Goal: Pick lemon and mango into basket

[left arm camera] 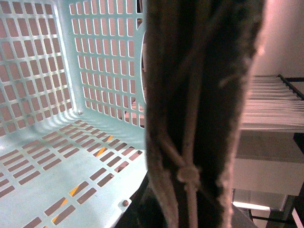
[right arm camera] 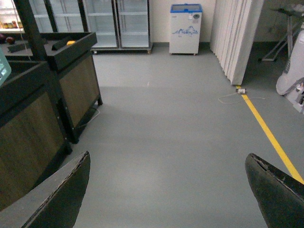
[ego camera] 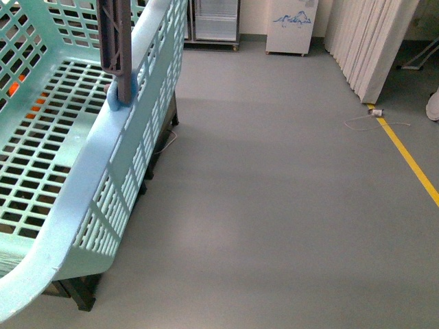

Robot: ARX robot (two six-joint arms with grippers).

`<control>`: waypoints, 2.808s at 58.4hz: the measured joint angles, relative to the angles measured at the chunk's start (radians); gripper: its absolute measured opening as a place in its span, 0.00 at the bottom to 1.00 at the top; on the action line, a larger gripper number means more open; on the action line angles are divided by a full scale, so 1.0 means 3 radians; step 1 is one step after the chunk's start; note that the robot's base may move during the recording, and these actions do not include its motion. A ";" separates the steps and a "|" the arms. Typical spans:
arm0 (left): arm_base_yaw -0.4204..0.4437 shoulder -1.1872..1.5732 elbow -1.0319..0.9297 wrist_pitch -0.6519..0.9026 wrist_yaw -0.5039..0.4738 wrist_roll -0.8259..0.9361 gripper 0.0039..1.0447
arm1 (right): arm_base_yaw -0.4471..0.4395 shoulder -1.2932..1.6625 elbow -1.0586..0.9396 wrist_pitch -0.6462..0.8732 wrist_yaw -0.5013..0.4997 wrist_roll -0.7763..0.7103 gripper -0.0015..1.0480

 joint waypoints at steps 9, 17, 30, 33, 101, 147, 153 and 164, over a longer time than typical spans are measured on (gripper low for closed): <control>0.0000 0.0000 0.0000 0.0000 -0.0001 0.0001 0.05 | 0.0000 0.0000 0.0000 0.0000 0.0000 0.0000 0.92; 0.0000 -0.0001 0.0000 0.0000 -0.0004 0.0004 0.05 | 0.0001 0.0000 0.0000 0.0000 0.0000 0.0000 0.92; -0.0003 -0.0001 0.0000 0.0000 -0.0004 0.0001 0.05 | 0.0001 0.0000 0.0000 0.0000 0.0009 0.0000 0.92; -0.0023 -0.0001 0.0000 0.0000 0.0006 0.0009 0.05 | 0.0001 0.0000 0.0000 0.0000 0.0015 0.0000 0.92; -0.0018 -0.0004 -0.0011 -0.0003 -0.0003 0.0010 0.05 | 0.0000 0.0003 0.0000 0.0001 0.0000 0.0000 0.92; -0.0018 -0.0005 -0.0011 -0.0004 0.0000 0.0019 0.05 | 0.0000 0.0003 0.0000 0.0001 0.0005 0.0001 0.92; -0.0018 -0.0005 -0.0011 -0.0004 0.0001 0.0018 0.05 | 0.0000 0.0001 0.0000 0.0000 0.0003 0.0000 0.92; -0.0018 -0.0004 -0.0011 -0.0003 -0.0004 0.0022 0.05 | 0.0000 0.0000 0.0000 0.0000 0.0000 0.0000 0.92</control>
